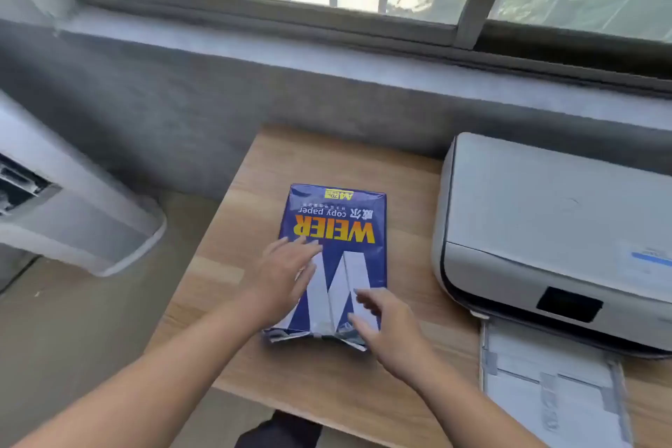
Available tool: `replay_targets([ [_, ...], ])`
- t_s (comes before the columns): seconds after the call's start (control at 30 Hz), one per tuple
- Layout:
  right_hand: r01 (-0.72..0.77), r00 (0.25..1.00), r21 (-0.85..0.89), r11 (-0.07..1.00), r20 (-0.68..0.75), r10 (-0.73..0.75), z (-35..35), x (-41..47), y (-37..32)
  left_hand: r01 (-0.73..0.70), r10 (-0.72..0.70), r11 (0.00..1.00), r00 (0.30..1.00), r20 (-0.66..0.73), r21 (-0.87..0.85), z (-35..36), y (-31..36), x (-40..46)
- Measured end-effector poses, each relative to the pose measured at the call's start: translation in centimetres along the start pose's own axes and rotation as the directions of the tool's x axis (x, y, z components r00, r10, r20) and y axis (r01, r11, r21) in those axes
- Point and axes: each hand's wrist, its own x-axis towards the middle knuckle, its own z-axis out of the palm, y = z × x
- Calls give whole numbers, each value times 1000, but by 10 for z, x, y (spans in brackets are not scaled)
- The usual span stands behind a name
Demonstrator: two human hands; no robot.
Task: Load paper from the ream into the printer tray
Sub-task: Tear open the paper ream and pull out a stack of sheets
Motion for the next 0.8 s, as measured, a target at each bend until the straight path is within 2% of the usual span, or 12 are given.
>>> replay_targets([
  [0.2,-34,999,-220,975,5,36,43,28,-5,-144,135,978,988,73,149,45,-28,-9],
  [0.37,-14,999,-293,956,-44,1,63,38,2,-118,111,987,992,66,111,70,-42,-12],
  [0.5,51,972,-360,931,-197,-129,84,35,10,-88,88,996,996,15,-2,80,-46,-19],
  [0.6,94,939,-358,929,-279,-202,92,32,17,-122,122,992,992,13,-22,88,-49,-28],
  [0.7,81,920,-291,953,-347,-184,92,37,18,-120,121,992,992,23,-26,93,-51,-29],
  [0.8,68,921,-280,957,-352,-169,92,44,15,-117,117,993,993,19,-23,94,-52,-29],
])
